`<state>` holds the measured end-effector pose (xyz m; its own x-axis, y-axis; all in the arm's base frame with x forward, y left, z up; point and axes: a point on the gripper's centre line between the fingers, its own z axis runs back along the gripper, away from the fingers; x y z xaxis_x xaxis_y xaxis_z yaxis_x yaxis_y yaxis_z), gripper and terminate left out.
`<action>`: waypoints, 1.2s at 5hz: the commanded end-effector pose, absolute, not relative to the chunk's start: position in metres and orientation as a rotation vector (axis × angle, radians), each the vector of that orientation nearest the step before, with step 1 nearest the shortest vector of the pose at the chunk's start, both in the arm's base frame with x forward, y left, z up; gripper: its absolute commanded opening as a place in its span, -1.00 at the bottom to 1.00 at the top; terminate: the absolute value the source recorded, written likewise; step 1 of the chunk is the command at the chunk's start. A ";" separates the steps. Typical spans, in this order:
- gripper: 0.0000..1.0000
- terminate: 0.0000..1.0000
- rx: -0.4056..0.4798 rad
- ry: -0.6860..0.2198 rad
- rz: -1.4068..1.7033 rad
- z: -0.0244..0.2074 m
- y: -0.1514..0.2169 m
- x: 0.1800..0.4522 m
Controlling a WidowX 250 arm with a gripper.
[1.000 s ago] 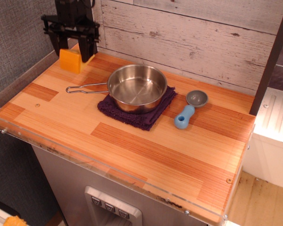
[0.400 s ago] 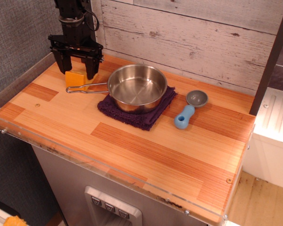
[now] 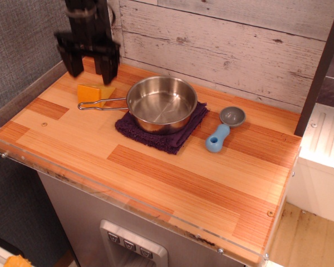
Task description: Move cheese from pot to left of pot.
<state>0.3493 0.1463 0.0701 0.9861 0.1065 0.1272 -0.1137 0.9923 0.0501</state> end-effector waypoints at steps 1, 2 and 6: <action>1.00 -1.00 0.030 -0.244 0.077 0.162 0.123 0.330; 1.00 -1.00 0.032 -0.190 0.006 0.154 0.097 0.329; 1.00 -1.00 0.029 -0.113 -0.070 0.146 0.088 0.327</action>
